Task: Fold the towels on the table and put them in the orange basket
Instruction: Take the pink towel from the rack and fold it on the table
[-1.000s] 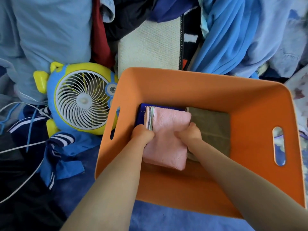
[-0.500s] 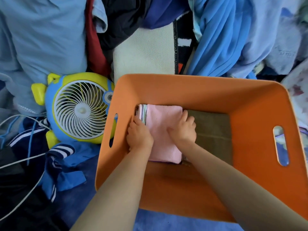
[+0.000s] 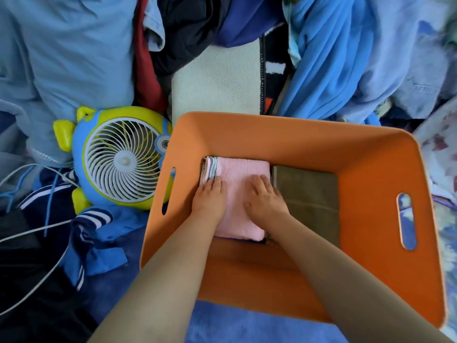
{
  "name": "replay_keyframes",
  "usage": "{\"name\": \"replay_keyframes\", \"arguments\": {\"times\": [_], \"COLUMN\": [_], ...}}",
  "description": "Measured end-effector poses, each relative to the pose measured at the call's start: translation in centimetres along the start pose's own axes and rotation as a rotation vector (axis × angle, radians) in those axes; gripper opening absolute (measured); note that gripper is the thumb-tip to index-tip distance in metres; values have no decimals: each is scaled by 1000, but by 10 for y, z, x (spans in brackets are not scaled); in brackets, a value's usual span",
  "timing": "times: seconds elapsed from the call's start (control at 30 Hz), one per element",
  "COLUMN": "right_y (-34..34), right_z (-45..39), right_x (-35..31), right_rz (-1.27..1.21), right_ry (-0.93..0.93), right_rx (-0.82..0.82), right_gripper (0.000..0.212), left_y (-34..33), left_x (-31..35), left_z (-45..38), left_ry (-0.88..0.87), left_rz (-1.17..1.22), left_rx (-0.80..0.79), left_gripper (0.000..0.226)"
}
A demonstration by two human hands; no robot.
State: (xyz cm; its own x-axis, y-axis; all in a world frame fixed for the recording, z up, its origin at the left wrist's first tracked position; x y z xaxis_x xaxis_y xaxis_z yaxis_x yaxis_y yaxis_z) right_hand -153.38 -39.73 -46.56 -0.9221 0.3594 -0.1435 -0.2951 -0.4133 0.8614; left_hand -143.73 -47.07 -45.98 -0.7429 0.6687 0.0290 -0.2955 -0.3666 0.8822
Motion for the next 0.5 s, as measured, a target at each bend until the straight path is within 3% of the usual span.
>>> {"name": "replay_keyframes", "arguments": {"times": [0.27, 0.5], "right_y": [92, 193], "right_z": [81, 215], "right_x": [10, 9], "right_rz": [21, 34], "right_ry": [-33, -64], "right_rx": [241, 500], "right_gripper": [45, 28], "left_y": [91, 208], "left_x": [34, 83], "left_z": [72, 185], "left_ry": [-63, -55], "left_rz": [-106, -142], "left_rx": [117, 300], "left_gripper": [40, 29]}}
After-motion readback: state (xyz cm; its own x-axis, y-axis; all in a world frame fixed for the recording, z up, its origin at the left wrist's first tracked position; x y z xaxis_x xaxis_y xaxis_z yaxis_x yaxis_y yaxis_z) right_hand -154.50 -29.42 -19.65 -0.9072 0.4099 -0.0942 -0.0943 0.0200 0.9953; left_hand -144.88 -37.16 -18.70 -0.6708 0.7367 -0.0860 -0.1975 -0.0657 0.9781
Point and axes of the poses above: each hand's wrist, its own z-axis away from the middle knuckle, its own y-axis out of the back of the hand, x = y × z, the point moved 4 cm from there along -z, towards the middle knuckle, and after that the axes turned 5 degrees about z, right-handed, at the moved point
